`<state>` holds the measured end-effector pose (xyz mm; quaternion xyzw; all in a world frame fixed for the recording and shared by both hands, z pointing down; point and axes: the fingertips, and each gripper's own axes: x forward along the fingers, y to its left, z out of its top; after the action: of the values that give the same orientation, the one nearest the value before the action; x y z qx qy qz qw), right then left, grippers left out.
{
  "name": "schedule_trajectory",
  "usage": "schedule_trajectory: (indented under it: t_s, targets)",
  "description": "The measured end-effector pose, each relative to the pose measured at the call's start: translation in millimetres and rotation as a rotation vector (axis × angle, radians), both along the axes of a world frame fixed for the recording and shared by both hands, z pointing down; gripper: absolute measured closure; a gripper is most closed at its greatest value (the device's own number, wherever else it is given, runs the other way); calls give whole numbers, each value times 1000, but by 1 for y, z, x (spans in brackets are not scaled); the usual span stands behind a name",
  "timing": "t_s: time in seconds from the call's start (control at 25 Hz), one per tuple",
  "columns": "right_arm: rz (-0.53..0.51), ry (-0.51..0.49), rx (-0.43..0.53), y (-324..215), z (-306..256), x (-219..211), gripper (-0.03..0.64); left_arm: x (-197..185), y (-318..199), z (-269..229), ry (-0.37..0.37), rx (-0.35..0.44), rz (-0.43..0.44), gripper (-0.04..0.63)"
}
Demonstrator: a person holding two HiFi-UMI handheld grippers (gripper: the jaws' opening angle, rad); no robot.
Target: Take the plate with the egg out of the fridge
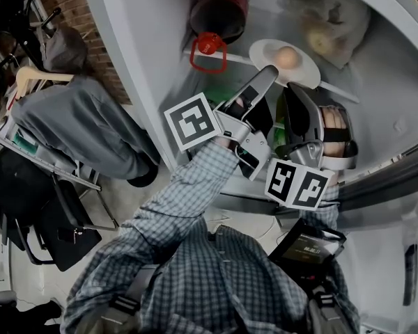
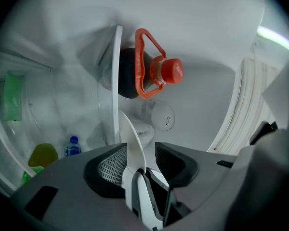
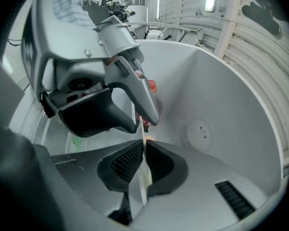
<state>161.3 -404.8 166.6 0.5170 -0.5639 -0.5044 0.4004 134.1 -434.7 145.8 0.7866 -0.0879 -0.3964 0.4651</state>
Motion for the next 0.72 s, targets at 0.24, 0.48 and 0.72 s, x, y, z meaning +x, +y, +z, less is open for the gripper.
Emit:
schedule_trajectory:
  t_s: [0.24,0.48,0.72]
  targets:
    - [1,19,4,4,2,-1,591,1,-3,2,62,-74,40,428]
    - [-1,27,11,7,2,0,591,-1,-8,8,82,-139,46,430]
    - [1,41,22,11,3,-1,591,-2,-7,13,89,-178,53,483]
